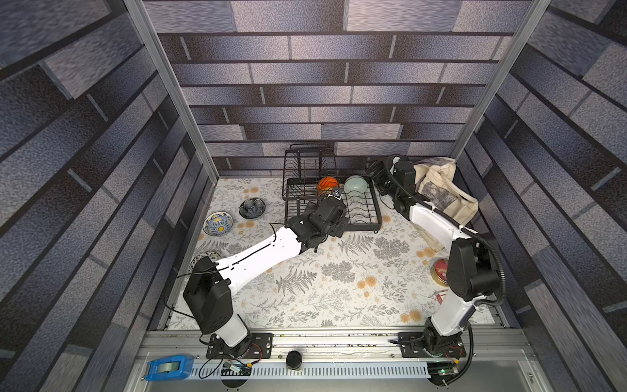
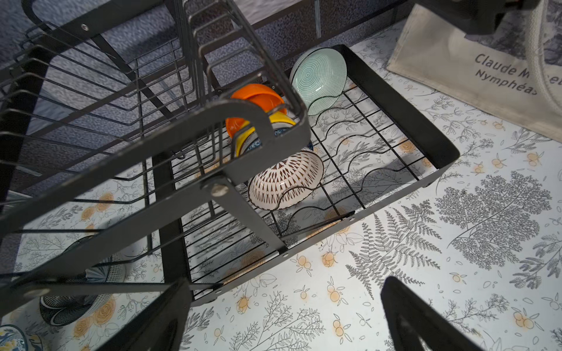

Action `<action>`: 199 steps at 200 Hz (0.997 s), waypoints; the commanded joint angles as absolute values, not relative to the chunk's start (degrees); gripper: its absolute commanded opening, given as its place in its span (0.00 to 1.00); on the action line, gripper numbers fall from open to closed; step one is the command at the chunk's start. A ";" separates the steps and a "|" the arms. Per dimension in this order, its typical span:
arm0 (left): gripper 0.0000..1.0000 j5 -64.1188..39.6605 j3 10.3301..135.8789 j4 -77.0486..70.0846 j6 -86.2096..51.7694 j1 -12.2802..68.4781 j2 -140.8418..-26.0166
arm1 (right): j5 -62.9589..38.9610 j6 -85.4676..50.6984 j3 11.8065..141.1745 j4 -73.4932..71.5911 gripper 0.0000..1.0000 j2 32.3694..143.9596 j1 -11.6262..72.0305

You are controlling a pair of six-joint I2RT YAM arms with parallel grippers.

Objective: Load bowls into a dish rack
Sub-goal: Place the bowl in the dish rack, then pick up the bowl from the middle-left of the table.

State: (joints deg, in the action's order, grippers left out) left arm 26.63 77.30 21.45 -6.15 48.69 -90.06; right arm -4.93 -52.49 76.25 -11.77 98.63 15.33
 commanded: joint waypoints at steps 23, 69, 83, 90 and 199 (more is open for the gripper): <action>1.00 34.84 74.14 15.56 -1.57 50.81 -84.48 | 0.79 -37.33 65.78 -8.76 1.00 87.52 15.12; 1.00 42.59 82.66 33.34 -13.36 50.02 -84.58 | -0.95 -30.28 58.91 -8.21 1.00 77.61 15.38; 1.00 44.48 83.06 39.72 -17.89 48.63 -83.25 | -2.41 -29.09 56.67 -9.64 1.00 75.09 15.92; 1.00 44.25 82.82 42.80 -20.14 47.46 -82.30 | -3.12 -28.41 55.63 -10.41 1.00 74.03 16.31; 1.00 5.22 57.75 54.22 -32.29 -6.75 -61.27 | -2.63 -8.45 46.33 -16.80 1.00 70.61 42.46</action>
